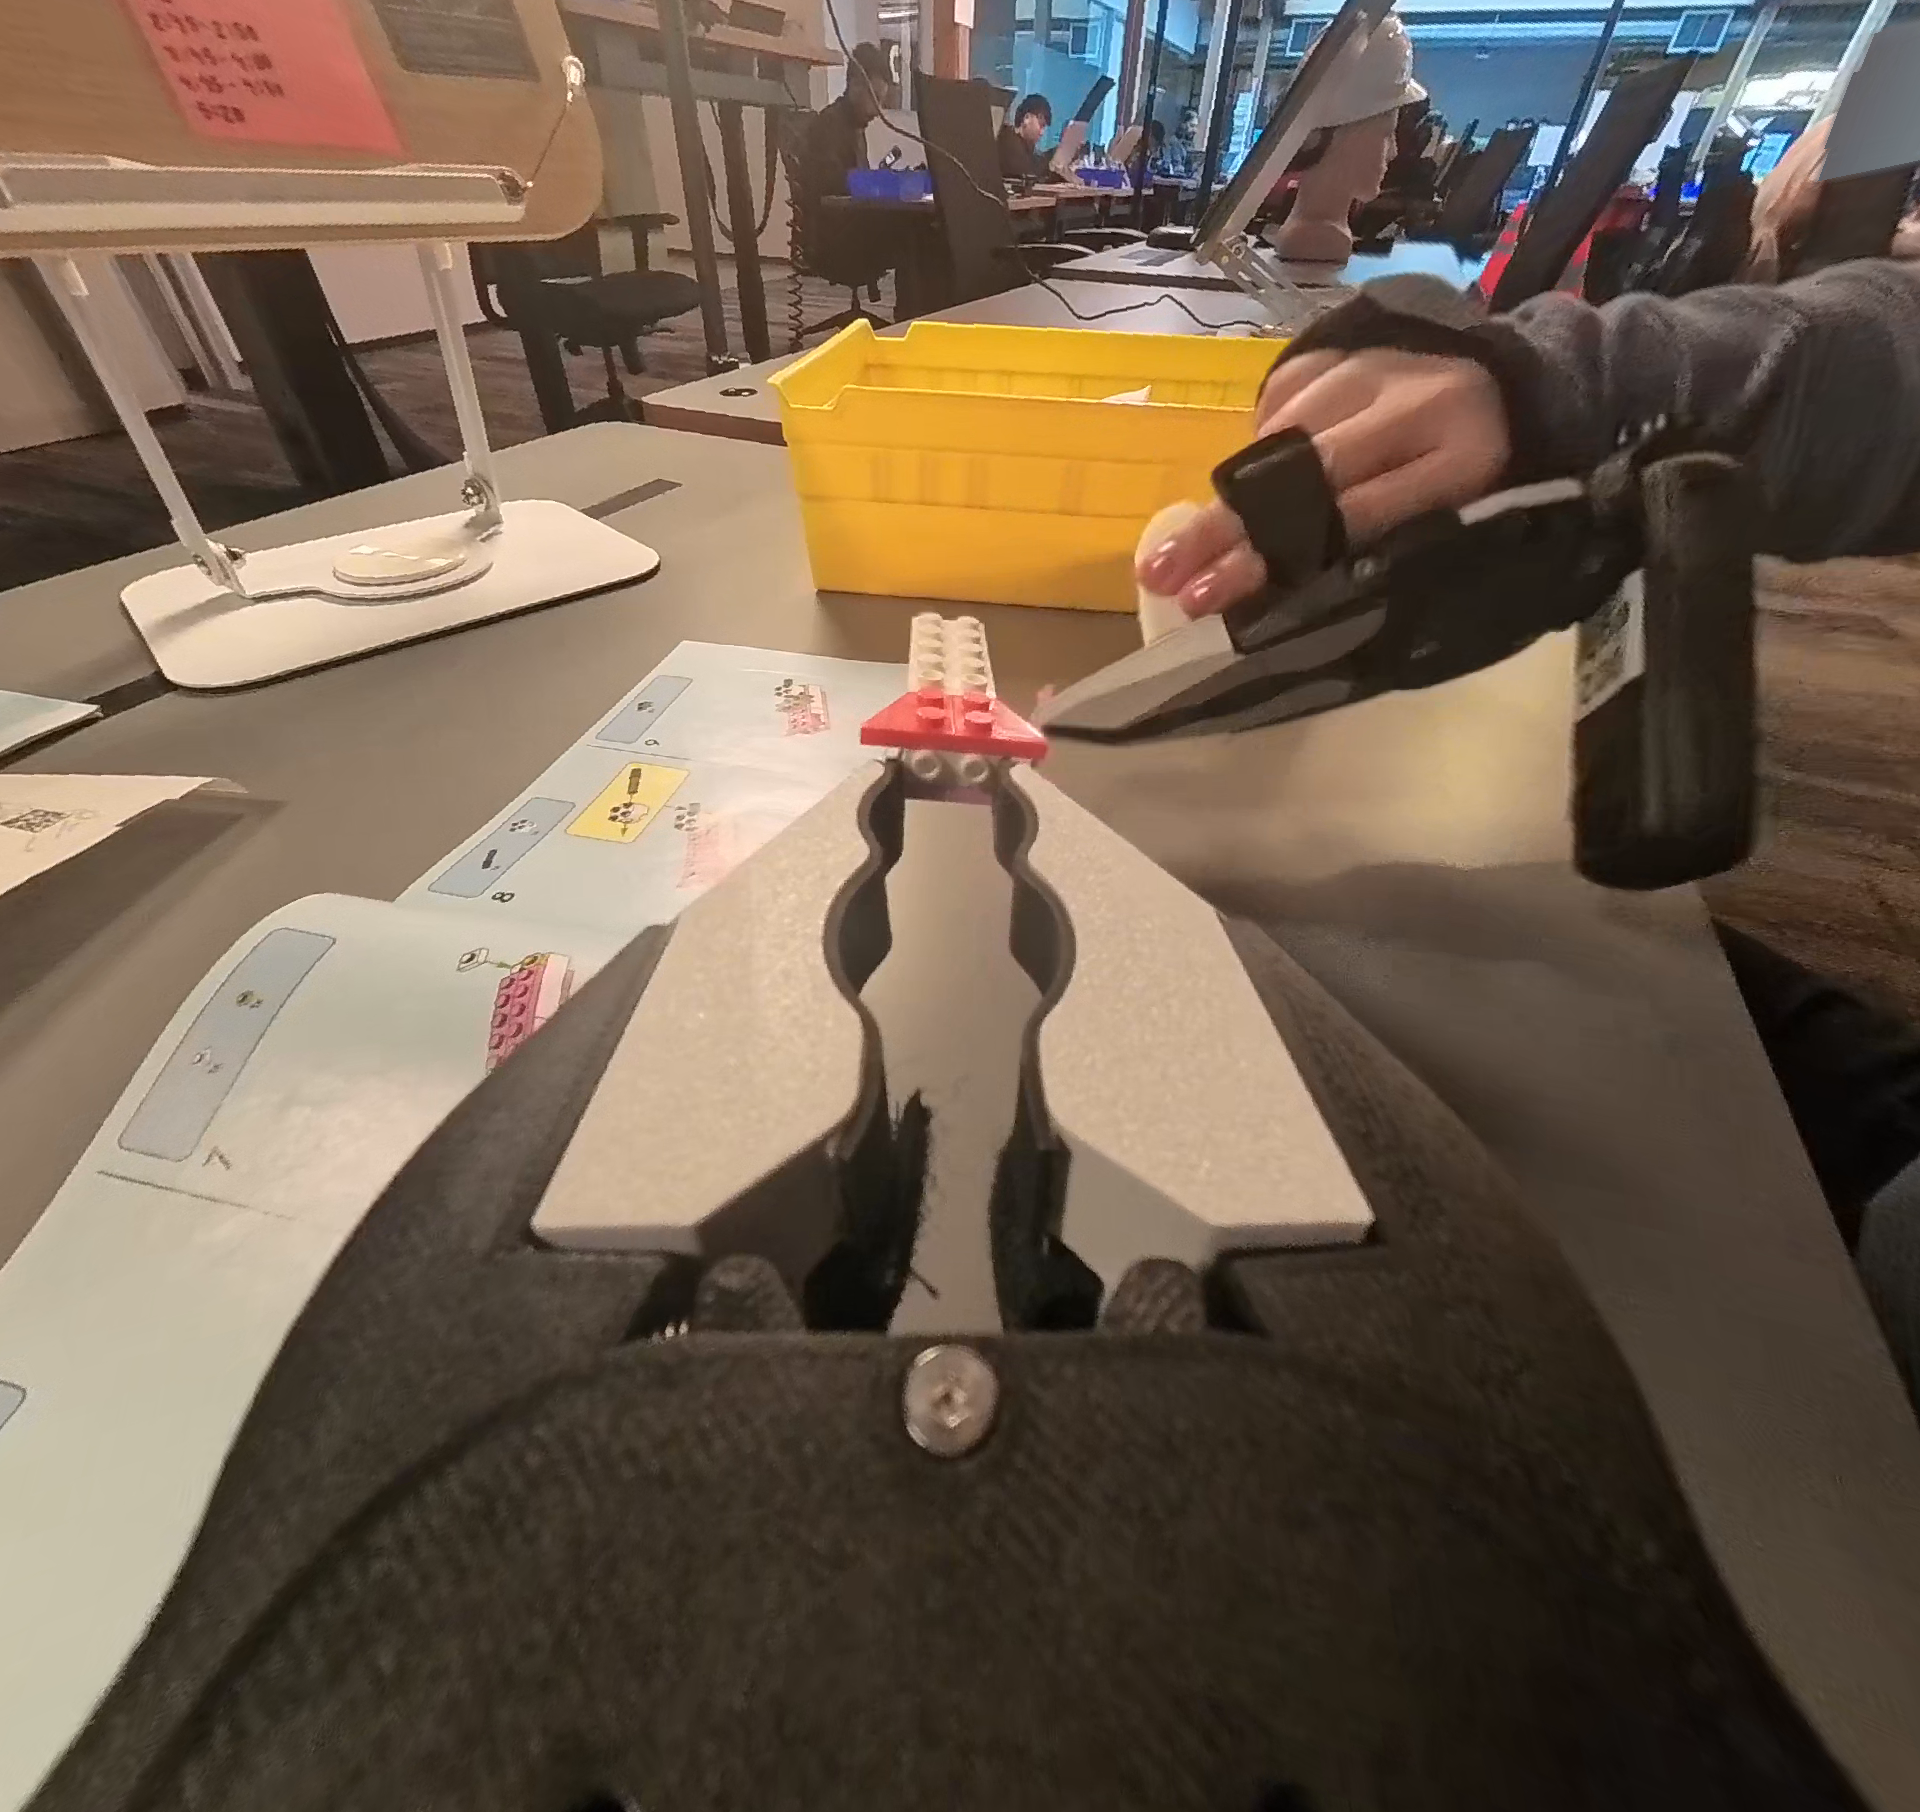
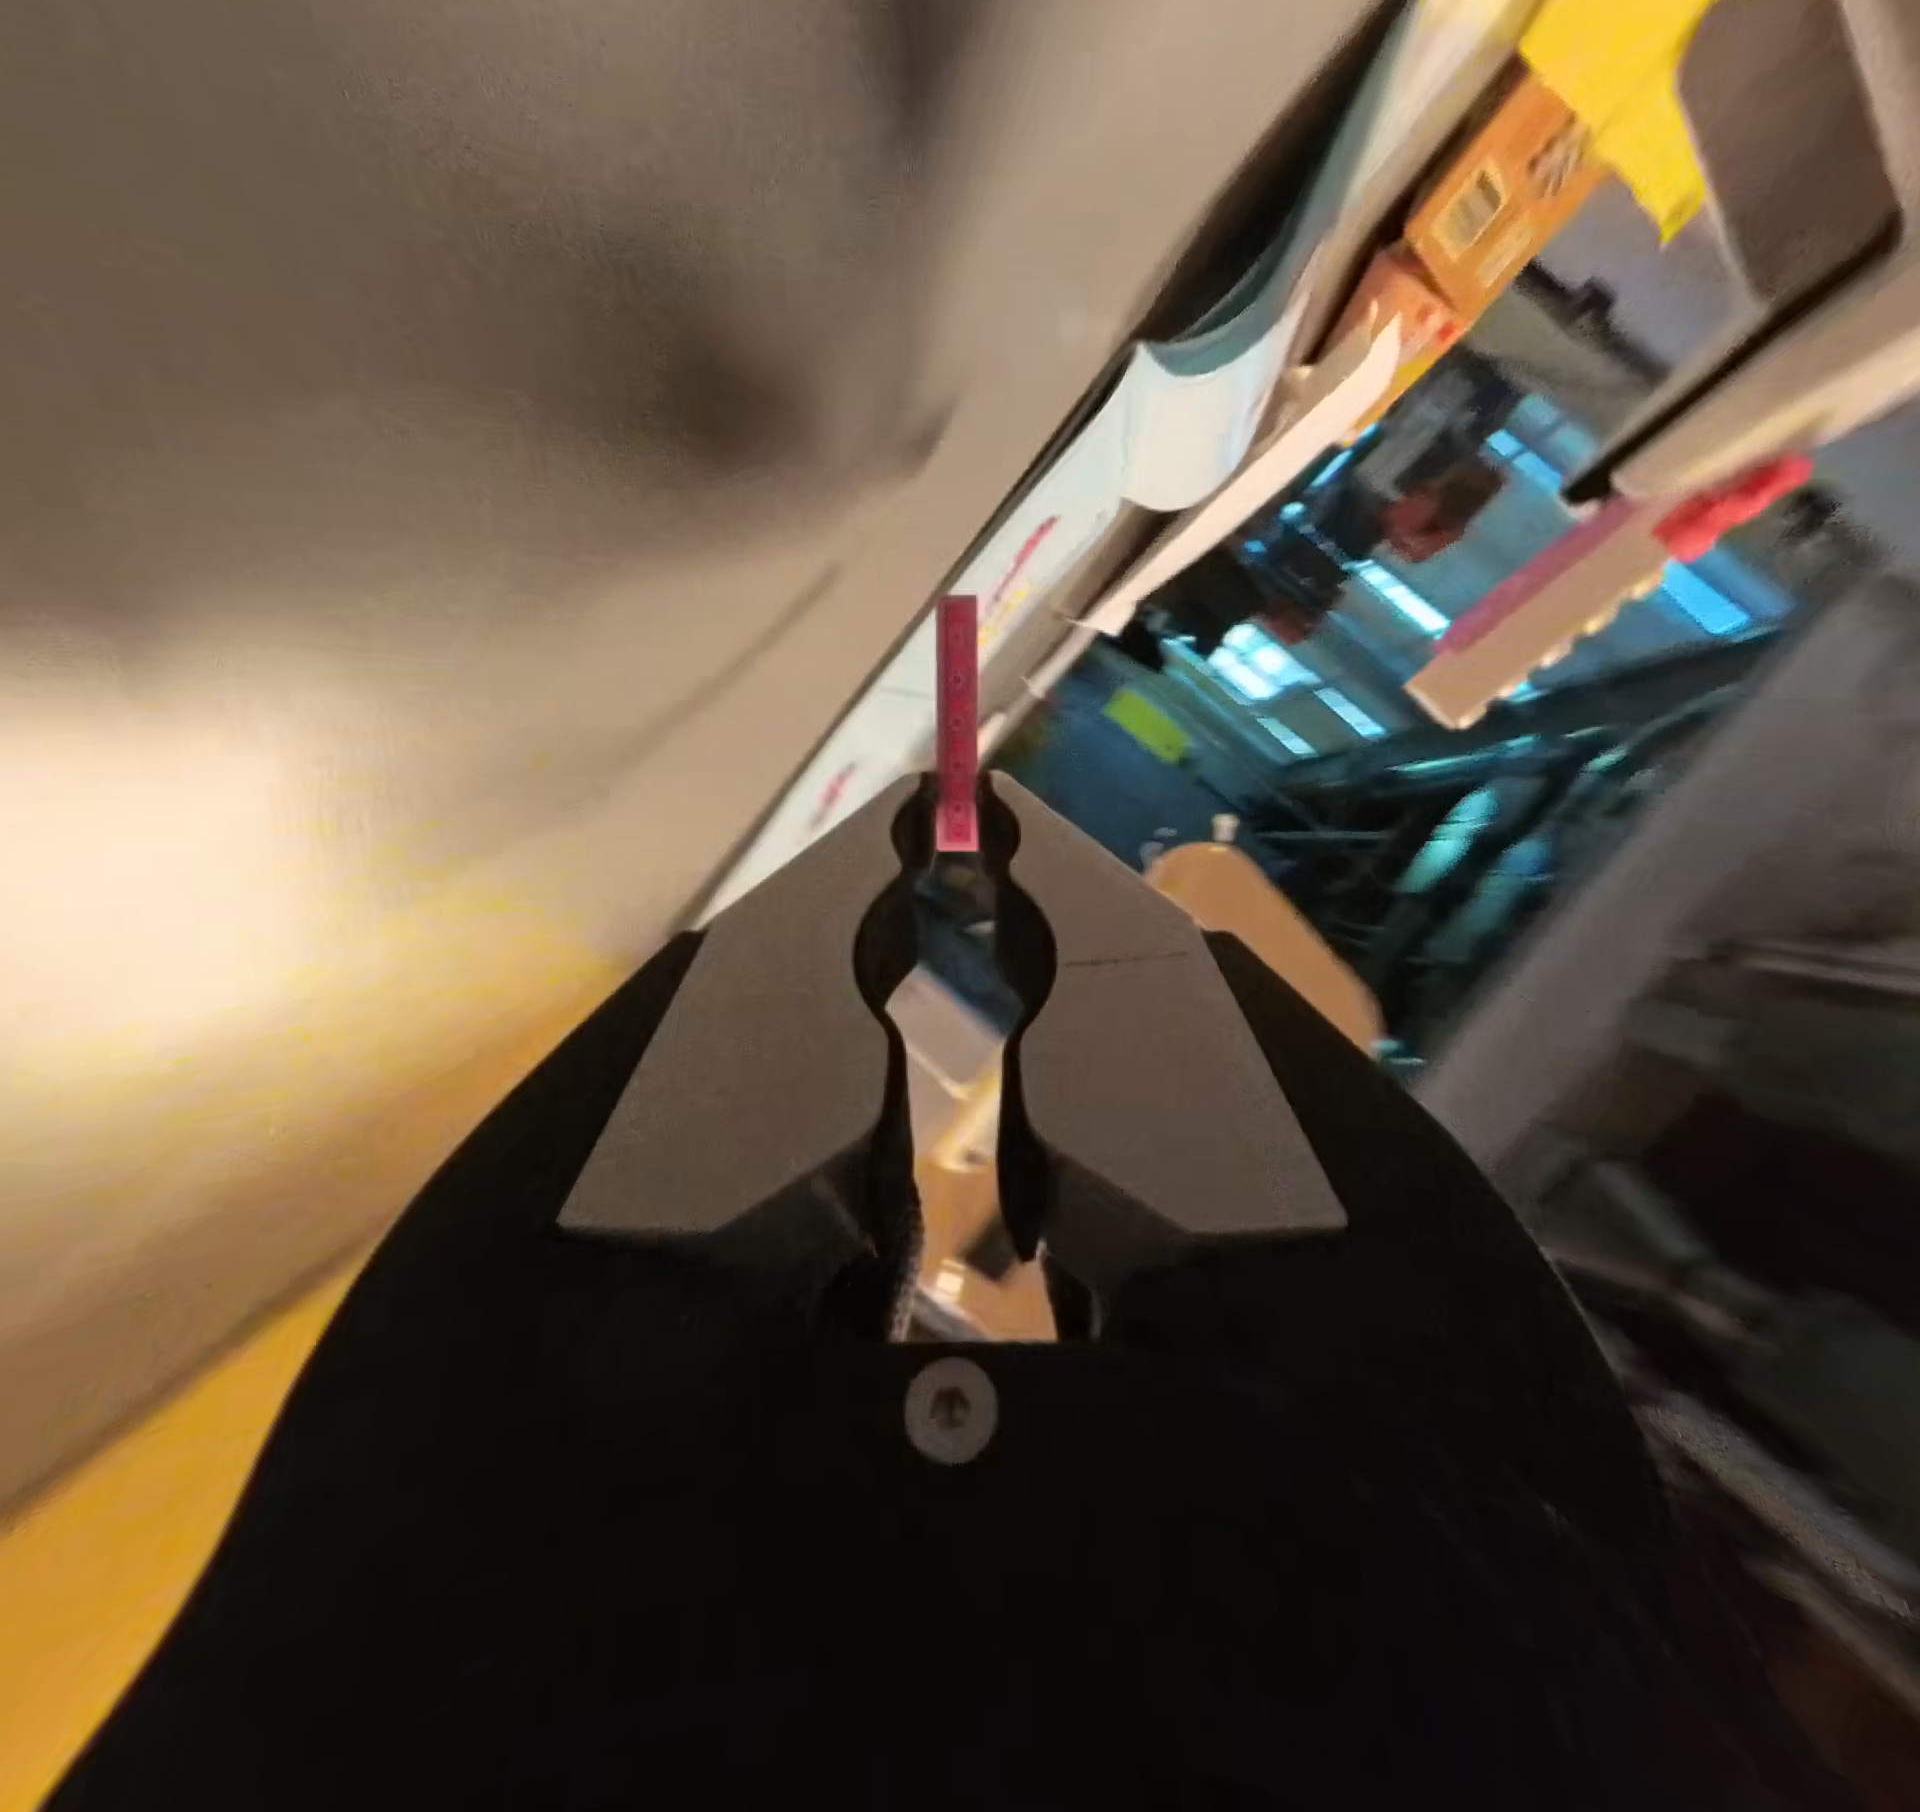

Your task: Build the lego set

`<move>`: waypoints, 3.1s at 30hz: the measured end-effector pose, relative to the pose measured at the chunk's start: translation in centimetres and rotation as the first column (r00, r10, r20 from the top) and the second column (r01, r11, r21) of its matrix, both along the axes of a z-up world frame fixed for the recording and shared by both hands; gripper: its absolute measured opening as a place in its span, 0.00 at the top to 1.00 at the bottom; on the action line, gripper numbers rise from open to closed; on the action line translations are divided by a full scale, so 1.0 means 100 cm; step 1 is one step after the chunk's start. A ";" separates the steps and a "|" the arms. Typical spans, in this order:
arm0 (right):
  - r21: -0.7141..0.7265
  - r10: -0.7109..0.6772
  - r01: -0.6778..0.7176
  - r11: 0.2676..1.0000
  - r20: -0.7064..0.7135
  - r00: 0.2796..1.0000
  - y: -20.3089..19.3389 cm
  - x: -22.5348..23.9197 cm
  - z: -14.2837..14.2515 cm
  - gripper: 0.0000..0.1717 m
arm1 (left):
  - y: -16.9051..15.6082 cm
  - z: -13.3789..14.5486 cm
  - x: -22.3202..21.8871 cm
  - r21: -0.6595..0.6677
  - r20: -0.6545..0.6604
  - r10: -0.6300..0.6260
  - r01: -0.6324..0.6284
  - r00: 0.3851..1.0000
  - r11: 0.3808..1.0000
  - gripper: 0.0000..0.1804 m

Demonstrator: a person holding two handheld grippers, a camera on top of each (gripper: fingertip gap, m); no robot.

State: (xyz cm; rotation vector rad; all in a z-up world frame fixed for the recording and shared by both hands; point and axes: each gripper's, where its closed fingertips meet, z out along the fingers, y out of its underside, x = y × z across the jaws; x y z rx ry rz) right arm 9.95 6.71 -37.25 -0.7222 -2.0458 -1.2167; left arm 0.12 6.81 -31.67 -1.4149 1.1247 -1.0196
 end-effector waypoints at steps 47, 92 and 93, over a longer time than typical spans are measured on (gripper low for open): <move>-0.841 -0.742 -0.405 0.358 -0.520 0.424 -0.058 -0.064 0.097 0.97 | -0.062 0.009 0.014 0.007 0.069 -0.329 0.329 0.942 0.944 0.91; -0.350 -0.159 -0.104 0.931 -0.645 0.748 -0.049 -0.088 0.069 0.58 | -0.061 0.006 0.015 -0.067 0.081 -0.332 0.338 0.940 0.939 0.91; -0.278 -0.113 -0.081 0.957 -0.615 0.781 -0.049 -0.089 0.063 0.58 | -0.061 0.007 0.015 -0.071 0.084 -0.332 0.338 0.939 0.938 0.91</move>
